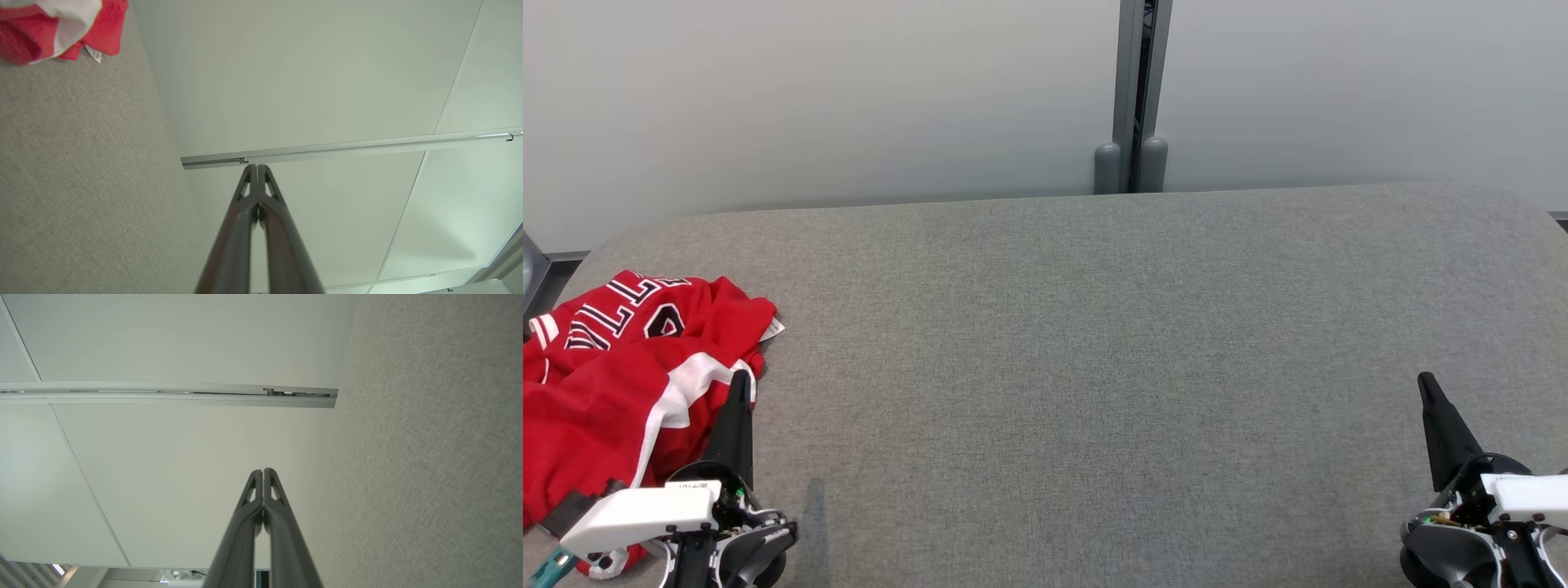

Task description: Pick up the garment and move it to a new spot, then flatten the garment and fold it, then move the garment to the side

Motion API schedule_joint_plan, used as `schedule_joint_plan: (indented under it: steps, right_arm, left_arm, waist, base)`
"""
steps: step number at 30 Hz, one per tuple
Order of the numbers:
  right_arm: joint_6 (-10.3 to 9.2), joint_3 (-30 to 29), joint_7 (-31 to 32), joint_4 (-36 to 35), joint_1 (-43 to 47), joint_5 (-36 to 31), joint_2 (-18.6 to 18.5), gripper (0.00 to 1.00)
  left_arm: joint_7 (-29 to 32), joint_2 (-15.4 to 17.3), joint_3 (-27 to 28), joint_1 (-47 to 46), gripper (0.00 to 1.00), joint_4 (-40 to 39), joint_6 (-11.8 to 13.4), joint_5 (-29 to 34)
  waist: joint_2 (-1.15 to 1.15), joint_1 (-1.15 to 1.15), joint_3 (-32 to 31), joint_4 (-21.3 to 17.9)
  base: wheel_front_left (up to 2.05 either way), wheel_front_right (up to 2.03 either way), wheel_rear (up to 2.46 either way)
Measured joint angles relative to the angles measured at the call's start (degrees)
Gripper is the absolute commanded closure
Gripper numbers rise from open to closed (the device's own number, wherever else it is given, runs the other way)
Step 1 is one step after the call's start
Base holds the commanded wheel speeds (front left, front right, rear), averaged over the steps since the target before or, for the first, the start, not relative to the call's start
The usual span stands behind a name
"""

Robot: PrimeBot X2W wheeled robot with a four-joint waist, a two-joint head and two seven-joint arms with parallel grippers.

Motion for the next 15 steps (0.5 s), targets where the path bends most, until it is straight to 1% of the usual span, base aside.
schedule_joint_plan:
  steps: [15]
  right_arm:
    - [0.0, 0.0, 0.0, 0.0, 0.0, 0.0, 0.0, 1.0]
  left_arm:
    - [0.0, 0.0, 0.0, 0.0, 1.0, 0.0, 0.0, 0.0]
  waist:
    - [0.0, 0.0, 0.0, 0.0]
  base:
    - [0.0, 0.0, 0.0]
